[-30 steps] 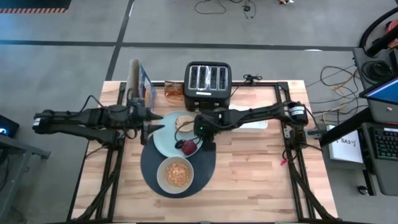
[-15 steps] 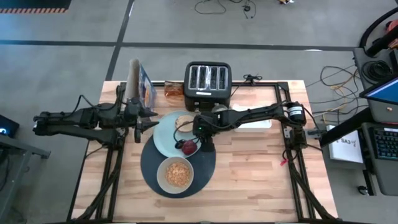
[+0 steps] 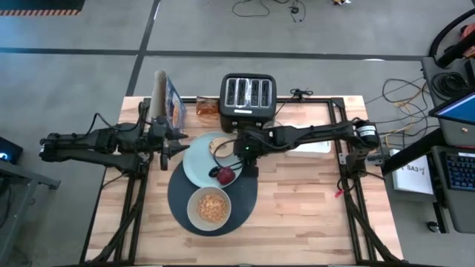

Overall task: Arrange a breakfast setting
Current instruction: Put the black spoon on the blue table mat to the right of the gray bowl

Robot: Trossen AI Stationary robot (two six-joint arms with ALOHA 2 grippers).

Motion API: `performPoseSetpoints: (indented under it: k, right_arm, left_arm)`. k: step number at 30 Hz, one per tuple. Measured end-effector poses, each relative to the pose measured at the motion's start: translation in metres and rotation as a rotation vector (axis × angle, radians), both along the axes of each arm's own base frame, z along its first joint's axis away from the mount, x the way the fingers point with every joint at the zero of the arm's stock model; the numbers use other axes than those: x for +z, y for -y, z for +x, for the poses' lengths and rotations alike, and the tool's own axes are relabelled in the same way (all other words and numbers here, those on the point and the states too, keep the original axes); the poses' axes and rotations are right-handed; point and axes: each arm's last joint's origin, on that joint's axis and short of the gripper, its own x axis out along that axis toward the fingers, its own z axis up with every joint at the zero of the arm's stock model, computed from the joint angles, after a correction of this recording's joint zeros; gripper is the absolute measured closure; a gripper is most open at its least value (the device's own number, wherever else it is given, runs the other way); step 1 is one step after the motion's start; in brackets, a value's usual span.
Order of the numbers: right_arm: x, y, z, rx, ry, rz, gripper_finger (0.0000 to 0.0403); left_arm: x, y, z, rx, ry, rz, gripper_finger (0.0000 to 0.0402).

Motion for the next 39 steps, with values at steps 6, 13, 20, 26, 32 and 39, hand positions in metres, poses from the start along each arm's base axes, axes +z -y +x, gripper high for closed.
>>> performPoseSetpoints:
  k: [6,13,20,26,32,39]
  right_arm:
    - [-0.003,-0.017,0.002,-0.01,-0.013,-0.136,0.0277]
    - [-0.021,-0.025,0.026,0.012,-0.054,-0.199,0.0252]
    - [-0.059,-0.023,0.035,0.039,-0.189,-0.206,0.0233]
    - [-0.079,-0.013,0.04,0.017,-0.229,-0.208,0.0238]
    - [-0.098,-0.008,0.045,0.023,-0.261,-0.212,0.0248]
    - [-0.109,-0.007,0.05,0.025,-0.258,-0.214,0.0287]
  left_arm:
    - [-0.001,0.0,0.002,0.013,-0.01,0.018,0.0239]
    - [0.0,-0.004,0.0,0.112,-0.02,0.1,0.0239]
    - [-0.001,-0.004,-0.004,0.113,-0.033,0.121,0.0239]
    - [-0.001,-0.004,-0.008,0.113,-0.038,0.126,0.0239]
    - [0.0,-0.004,-0.01,0.111,-0.032,0.134,0.0239]
    - [-0.001,-0.004,-0.01,0.111,-0.031,0.134,0.0239]
